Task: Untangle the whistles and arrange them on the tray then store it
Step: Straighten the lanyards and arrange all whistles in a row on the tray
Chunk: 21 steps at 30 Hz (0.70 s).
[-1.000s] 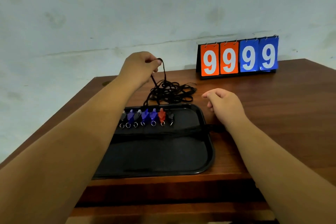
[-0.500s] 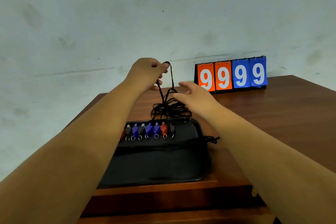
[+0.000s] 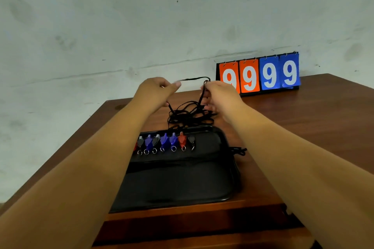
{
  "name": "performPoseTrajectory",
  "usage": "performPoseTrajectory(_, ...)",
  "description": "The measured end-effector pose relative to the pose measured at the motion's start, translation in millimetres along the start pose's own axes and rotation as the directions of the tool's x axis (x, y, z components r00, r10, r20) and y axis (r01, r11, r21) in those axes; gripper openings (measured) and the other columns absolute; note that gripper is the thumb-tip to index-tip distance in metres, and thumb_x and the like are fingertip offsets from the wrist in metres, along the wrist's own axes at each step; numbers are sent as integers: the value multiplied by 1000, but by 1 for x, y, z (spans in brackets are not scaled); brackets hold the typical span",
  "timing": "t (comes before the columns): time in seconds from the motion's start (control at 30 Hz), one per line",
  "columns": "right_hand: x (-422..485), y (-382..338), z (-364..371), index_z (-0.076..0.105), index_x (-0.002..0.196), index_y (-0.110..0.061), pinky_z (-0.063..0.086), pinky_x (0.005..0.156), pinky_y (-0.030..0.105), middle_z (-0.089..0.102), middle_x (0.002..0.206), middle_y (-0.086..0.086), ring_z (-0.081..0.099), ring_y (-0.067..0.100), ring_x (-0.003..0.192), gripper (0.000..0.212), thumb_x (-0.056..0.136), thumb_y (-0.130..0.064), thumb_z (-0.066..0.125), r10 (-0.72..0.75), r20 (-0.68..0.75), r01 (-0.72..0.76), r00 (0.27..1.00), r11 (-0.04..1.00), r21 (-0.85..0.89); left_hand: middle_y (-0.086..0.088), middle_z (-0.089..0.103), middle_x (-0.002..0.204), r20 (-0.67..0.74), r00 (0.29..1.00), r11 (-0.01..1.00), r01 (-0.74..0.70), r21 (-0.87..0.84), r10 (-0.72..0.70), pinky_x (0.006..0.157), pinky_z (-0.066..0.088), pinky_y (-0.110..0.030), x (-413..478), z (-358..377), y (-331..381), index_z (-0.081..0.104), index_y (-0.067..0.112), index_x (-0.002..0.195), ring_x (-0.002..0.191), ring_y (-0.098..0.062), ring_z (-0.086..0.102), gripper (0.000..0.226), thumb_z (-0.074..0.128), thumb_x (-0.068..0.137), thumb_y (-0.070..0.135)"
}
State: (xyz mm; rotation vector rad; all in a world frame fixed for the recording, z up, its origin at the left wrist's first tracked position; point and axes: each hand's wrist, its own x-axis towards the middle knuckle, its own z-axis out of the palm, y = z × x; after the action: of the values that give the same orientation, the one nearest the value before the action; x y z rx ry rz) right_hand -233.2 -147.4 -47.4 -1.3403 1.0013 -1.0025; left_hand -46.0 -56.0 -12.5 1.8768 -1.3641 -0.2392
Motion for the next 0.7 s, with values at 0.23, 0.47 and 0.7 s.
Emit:
performPoseTrajectory(0.23,27,3,-12,72,95,-9,59,60,29,69,76,5,63,15,62,22,105,-21,57,69,-77,-59,995,991,123,8,64,128,322,944,966,-152,209,79,95,48,-33,16,47,-25,62,33,144,117,-14,62,75,81,81,68)
performPoseTrajectory(0.47,45,1,-40,75,123,-23,51,67,24,60,88,-13,55,4,76,25,105,-38,66,-91,-261,105,961,994,42,-12,50,142,182,981,674,-181,716,70,103,51,-50,51,61,-62,52,24,151,130,-35,50,72,84,88,37)
performPoseTrajectory(0.7,52,4,-57,74,128,-23,39,66,16,66,105,-14,58,2,91,29,103,-37,70,-195,-283,163,939,978,-132,-18,58,132,14,997,847,52,529,-70,99,54,-48,64,38,-73,62,7,137,115,-36,62,53,78,96,37)
